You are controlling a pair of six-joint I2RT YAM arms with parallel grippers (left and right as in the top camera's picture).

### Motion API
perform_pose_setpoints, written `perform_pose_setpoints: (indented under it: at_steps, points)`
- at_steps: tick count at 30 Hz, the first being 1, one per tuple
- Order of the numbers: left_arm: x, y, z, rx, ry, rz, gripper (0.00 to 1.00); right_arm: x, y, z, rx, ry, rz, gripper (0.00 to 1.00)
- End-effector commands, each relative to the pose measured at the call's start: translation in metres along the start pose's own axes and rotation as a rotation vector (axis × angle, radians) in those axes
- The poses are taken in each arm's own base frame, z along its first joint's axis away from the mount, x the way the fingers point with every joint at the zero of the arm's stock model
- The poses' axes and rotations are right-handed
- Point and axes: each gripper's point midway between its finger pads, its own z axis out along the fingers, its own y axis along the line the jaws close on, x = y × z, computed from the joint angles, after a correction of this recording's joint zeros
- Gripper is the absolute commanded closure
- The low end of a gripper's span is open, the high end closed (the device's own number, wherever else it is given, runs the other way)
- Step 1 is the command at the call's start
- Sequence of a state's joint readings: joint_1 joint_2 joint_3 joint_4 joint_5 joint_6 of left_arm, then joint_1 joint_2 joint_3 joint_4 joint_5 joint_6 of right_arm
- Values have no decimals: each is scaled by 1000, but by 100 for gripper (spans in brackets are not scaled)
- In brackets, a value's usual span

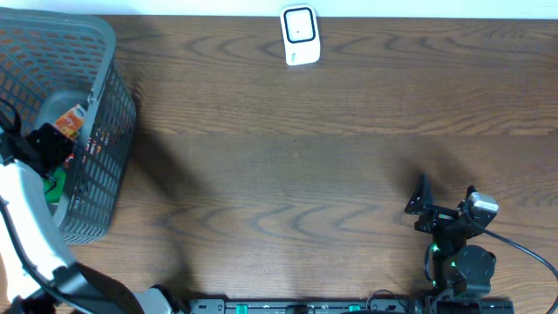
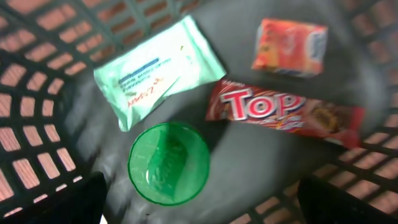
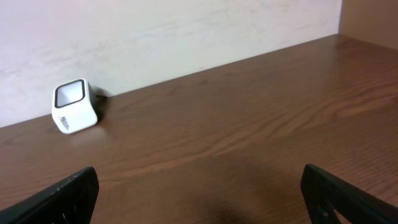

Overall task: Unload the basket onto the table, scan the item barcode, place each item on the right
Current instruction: 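Lower the left gripper into the basket and grasp the green-capped jar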

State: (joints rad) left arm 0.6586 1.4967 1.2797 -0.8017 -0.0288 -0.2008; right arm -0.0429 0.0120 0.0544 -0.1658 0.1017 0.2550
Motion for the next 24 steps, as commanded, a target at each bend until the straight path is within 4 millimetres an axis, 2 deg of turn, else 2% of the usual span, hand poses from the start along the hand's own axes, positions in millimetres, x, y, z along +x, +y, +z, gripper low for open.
perform_pose_setpoints:
  at_steps: [1,24]
  points:
    - [-5,11,6,-23,13,-50,2,1,-3,0,13,-3,-1,1]
    - [42,15,79,-34,282,-78,2,1,-3,0,12,-3,-1,1]
